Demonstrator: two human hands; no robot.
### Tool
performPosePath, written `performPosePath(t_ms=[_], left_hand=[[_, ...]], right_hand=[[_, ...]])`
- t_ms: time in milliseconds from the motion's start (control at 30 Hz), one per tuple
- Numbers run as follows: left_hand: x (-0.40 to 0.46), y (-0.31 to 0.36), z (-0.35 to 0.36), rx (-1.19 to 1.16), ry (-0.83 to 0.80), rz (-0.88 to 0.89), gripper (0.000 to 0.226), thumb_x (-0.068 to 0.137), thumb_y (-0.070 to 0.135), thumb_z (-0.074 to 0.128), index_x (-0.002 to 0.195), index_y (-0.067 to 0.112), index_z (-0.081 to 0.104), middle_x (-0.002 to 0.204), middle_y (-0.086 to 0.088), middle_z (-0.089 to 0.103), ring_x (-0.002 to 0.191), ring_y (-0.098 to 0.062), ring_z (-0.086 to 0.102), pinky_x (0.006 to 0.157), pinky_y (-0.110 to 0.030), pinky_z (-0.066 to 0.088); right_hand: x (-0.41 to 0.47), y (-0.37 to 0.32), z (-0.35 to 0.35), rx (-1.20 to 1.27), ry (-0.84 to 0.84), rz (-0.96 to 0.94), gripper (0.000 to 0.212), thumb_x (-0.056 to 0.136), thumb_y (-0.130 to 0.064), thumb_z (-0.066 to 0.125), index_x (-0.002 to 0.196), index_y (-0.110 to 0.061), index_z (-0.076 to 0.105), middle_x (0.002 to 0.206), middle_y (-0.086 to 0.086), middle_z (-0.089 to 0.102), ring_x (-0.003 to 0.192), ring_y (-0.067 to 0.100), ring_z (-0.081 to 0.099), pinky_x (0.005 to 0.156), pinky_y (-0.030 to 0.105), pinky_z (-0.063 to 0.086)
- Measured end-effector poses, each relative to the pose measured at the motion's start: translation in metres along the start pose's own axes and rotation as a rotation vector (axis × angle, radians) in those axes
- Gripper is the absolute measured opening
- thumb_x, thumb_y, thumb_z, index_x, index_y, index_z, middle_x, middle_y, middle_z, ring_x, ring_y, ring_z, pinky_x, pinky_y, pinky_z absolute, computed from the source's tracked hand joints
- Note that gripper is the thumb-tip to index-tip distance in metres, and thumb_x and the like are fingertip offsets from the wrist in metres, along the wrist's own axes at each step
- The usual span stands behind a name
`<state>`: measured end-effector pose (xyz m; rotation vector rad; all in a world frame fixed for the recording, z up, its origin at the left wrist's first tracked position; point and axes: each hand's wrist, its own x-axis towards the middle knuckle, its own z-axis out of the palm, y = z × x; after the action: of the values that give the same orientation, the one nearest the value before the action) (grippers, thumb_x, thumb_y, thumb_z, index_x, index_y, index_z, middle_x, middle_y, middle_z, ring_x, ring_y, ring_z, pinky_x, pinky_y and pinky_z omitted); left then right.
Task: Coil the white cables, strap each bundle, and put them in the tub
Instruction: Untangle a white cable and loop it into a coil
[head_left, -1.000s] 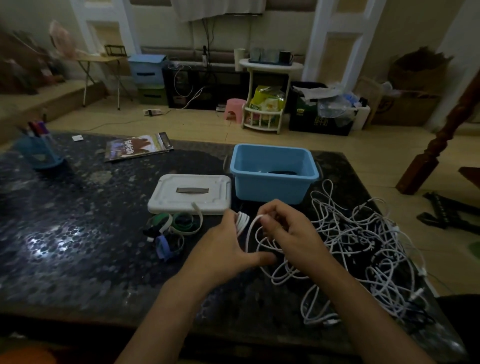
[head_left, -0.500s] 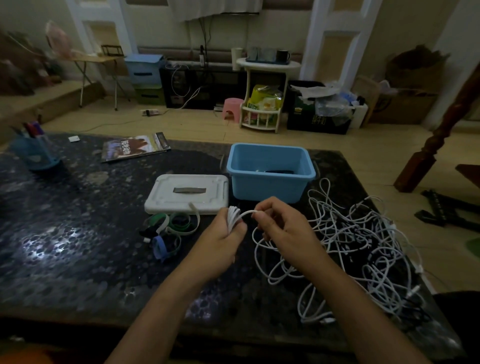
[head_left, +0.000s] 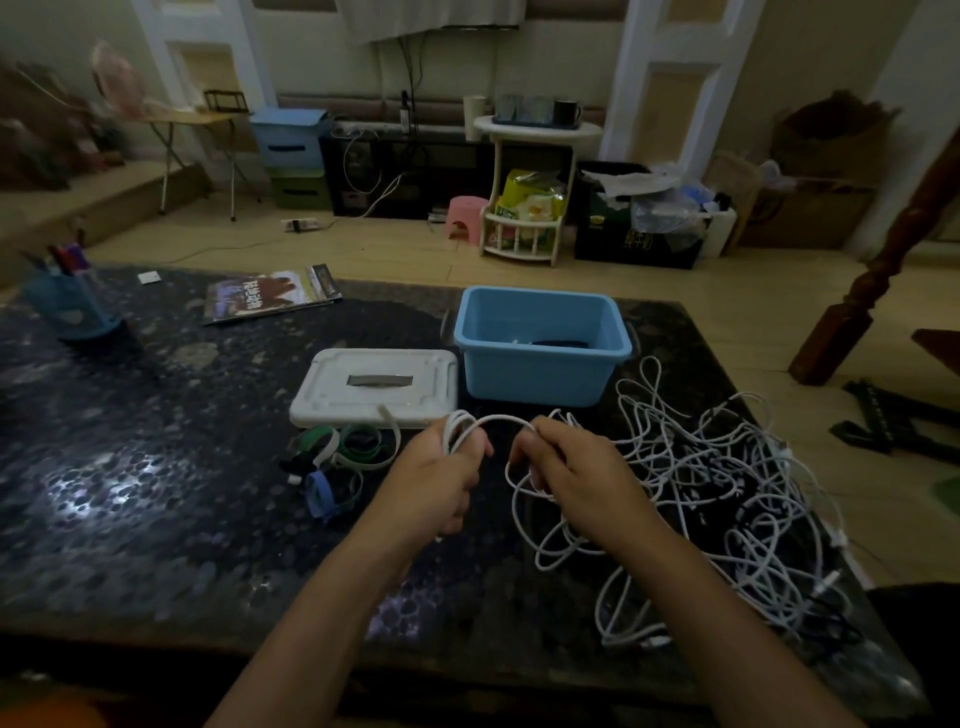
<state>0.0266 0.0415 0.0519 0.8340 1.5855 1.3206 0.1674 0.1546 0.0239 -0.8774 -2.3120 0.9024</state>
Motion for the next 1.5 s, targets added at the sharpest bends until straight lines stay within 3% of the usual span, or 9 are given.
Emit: performPosePath(t_ms=[133, 367, 467, 667, 933, 1100, 1200, 1367, 1500], left_hand=[[0.005, -0.007, 0.003, 0.204, 0.006, -0.020, 0.039, 0.102, 0.047, 0.042, 0.079, 0.017, 0.052, 0.051, 0.007, 0.037, 0.038, -0.008, 0.029, 0.041, -0.022, 0.026], [-0.003, 0.003, 0.001, -0.055, -0.134, -0.020, 0.045, 0.101, 0.051, 0.039, 0.082, 0.013, 0.053, 0.055, 0.004, 0.030, 0.044, -0.009, 0.022, 0.044, -0.022, 0.017], [-0.004, 0.006, 0.000, -0.155, -0.111, 0.083, 0.048, 0.097, 0.051, 0.041, 0.097, 0.007, 0.060, 0.056, 0.003, 0.028, 0.045, -0.010, 0.019, 0.043, -0.021, 0.016], [-0.006, 0.023, -0.032, -0.490, -0.007, 0.283, 0.046, 0.096, 0.047, 0.040, 0.135, 0.030, 0.056, 0.061, 0.000, 0.018, 0.048, -0.010, 0.014, 0.043, -0.022, 0.015], [-0.007, 0.019, -0.042, -0.555, -0.027, 0.293, 0.039, 0.093, 0.046, 0.041, 0.102, 0.010, 0.055, 0.066, -0.002, 0.038, 0.050, -0.011, 0.018, 0.043, -0.023, 0.022], [-0.009, 0.023, -0.037, -0.531, 0.012, 0.350, 0.038, 0.094, 0.045, 0.040, 0.102, 0.016, 0.063, 0.103, -0.012, 0.070, 0.051, -0.012, 0.036, 0.045, -0.025, 0.029], [-0.009, 0.023, -0.038, -0.537, 0.025, 0.362, 0.041, 0.096, 0.045, 0.037, 0.109, 0.017, 0.063, 0.085, -0.012, 0.067, 0.058, -0.015, 0.045, 0.050, -0.027, 0.036], [-0.006, 0.021, -0.036, -0.459, 0.146, 0.328, 0.040, 0.092, 0.048, 0.037, 0.087, 0.012, 0.052, 0.064, -0.004, 0.047, 0.072, -0.021, 0.059, 0.078, -0.034, 0.054], [-0.007, 0.021, -0.029, -0.489, 0.124, 0.316, 0.035, 0.097, 0.044, 0.038, 0.085, 0.013, 0.047, 0.061, -0.003, 0.032, 0.045, -0.016, 0.038, 0.042, -0.026, 0.039]], right_hand=[[0.001, -0.002, -0.001, 0.078, 0.060, -0.033, 0.026, 0.104, -0.037, 0.047, 0.086, -0.029, 0.063, 0.066, -0.003, 0.061, 0.063, 0.009, 0.057, 0.062, 0.031, 0.047], [0.000, 0.009, 0.000, -0.128, -0.101, 0.036, 0.030, 0.100, -0.036, 0.053, 0.071, -0.033, 0.060, 0.065, -0.007, 0.059, 0.064, 0.004, 0.056, 0.061, 0.029, 0.042], [0.000, 0.017, 0.000, -0.231, -0.152, 0.091, 0.029, 0.099, -0.036, 0.054, 0.076, -0.022, 0.063, 0.074, -0.003, 0.064, 0.073, 0.012, 0.060, 0.069, 0.034, 0.046], [-0.003, 0.028, -0.009, -0.276, -0.220, 0.161, 0.030, 0.103, -0.033, 0.048, 0.082, -0.021, 0.067, 0.072, -0.009, 0.058, 0.075, 0.011, 0.057, 0.067, 0.029, 0.039], [-0.001, 0.029, -0.007, -0.376, -0.302, 0.180, 0.028, 0.104, -0.036, 0.044, 0.085, -0.029, 0.063, 0.075, -0.011, 0.055, 0.082, 0.014, 0.056, 0.076, 0.032, 0.044], [0.001, 0.030, -0.003, -0.482, -0.357, 0.218, 0.029, 0.104, -0.035, 0.041, 0.089, -0.030, 0.065, 0.095, -0.004, 0.066, 0.097, 0.022, 0.062, 0.084, 0.035, 0.048], [0.001, 0.032, -0.003, -0.524, -0.403, 0.240, 0.030, 0.105, -0.033, 0.040, 0.095, -0.028, 0.067, 0.107, 0.000, 0.069, 0.102, 0.024, 0.062, 0.087, 0.036, 0.049], [0.000, 0.032, -0.003, -0.487, -0.390, 0.220, 0.025, 0.101, -0.040, 0.048, 0.100, -0.025, 0.068, 0.103, -0.001, 0.070, 0.099, 0.022, 0.064, 0.084, 0.036, 0.050], [-0.003, 0.014, -0.002, -0.319, -0.332, 0.096, 0.012, 0.093, -0.038, 0.063, 0.101, -0.031, 0.069, 0.082, -0.010, 0.064, 0.080, 0.007, 0.061, 0.076, 0.031, 0.052]])
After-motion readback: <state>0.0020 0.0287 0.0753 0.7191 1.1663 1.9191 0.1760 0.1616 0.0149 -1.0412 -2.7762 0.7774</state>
